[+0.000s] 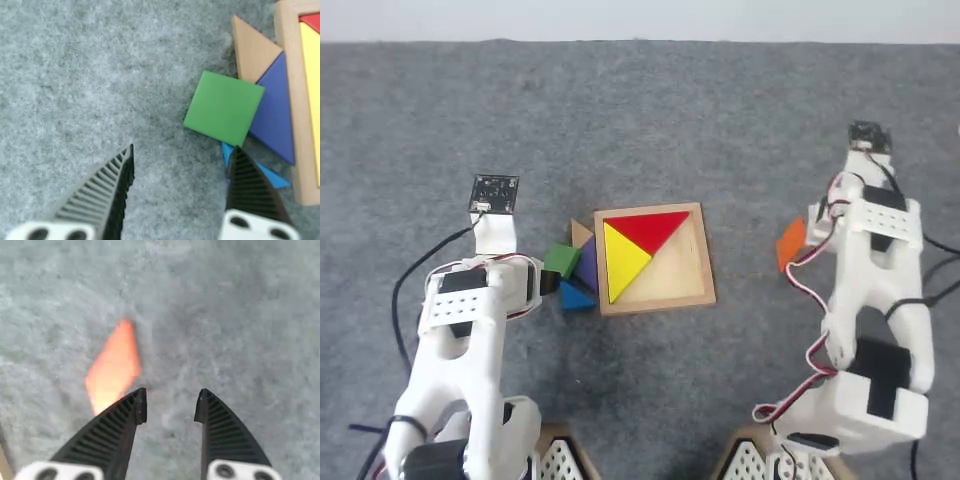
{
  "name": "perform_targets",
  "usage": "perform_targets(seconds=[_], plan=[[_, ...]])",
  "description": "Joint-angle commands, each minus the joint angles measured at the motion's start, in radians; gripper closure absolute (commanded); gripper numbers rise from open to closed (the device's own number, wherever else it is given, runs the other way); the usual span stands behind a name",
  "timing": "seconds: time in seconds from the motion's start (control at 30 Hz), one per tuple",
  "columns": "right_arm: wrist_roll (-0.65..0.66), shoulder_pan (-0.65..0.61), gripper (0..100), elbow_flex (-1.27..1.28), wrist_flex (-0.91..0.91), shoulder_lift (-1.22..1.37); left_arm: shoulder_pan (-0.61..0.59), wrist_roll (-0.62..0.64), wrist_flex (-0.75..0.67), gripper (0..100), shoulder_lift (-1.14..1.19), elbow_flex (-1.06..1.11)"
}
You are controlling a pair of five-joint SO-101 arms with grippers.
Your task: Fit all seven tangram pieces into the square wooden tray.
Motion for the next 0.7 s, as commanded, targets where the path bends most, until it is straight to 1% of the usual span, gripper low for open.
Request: perform_targets(seconds=[0.0,0.07,0.13,0.3,0.37,0.53,0.67], plan=[[0.011,0.027,82.2,-0.011,0.005,-0.065,0.005,0.005,-0.02,71,-0.032,-0.012],[0.008,-0.007,82.2,-0.043,0.016,-0.067,0.005,0.005,-0.02,71,-0.032,-0.012],[-0.025,-0.062,82.2,-0.078,0.031,-0.071,0.002,0.005,-0.02,71,-0.032,-0.012],[-0.081,-0.251,82.2,-0.107,0.042,-0.005,0.002,0.005,-0.02,71,-0.032,-0.012],[-0.112,-0.265,82.2,-0.104,0.03,0.05,0.0,0.005,-0.02,71,-0.032,-0.012],[-0.121,-0.26,82.2,-0.11,-0.041,0.18,0.002,0.005,-0.02,71,-0.032,-0.012],[-0.124,-0.22,82.2,-0.12,-0.044,0.223,0.002,0.005,-0.02,71,-0.032,-0.012]])
